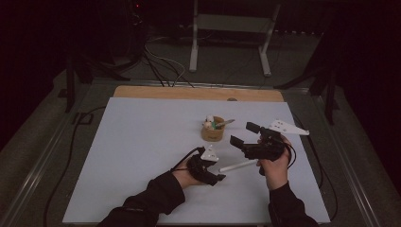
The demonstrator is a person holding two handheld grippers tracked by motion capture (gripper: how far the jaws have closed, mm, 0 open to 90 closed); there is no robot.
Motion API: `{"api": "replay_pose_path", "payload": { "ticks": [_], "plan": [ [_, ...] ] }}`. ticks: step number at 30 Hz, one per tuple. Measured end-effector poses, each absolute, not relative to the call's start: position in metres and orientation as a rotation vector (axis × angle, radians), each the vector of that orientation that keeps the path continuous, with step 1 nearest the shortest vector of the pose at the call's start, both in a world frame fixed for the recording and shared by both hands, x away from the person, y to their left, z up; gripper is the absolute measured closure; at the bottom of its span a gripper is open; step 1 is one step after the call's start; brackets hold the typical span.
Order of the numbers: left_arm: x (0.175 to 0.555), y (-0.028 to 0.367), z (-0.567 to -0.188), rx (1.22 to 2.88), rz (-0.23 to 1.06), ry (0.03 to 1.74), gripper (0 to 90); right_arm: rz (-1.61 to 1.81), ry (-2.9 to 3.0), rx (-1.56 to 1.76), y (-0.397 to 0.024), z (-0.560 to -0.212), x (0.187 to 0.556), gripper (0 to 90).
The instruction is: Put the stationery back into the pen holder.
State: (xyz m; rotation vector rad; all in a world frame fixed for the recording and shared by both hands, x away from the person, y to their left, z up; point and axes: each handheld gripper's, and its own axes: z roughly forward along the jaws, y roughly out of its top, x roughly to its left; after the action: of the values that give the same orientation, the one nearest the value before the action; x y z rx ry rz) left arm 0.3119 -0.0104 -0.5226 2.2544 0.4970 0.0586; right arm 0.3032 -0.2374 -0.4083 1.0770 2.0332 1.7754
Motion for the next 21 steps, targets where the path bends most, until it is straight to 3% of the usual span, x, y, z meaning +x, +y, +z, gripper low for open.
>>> {"api": "replay_pose_path", "payload": {
  "ticks": [21],
  "plan": [
    [0.321, -0.037, -0.531, 2.287, 0.084, 0.474, 63.5, 1.797, 2.028, 1.084, -0.240, -0.407, 0.303, 2.8]
  ]
}}
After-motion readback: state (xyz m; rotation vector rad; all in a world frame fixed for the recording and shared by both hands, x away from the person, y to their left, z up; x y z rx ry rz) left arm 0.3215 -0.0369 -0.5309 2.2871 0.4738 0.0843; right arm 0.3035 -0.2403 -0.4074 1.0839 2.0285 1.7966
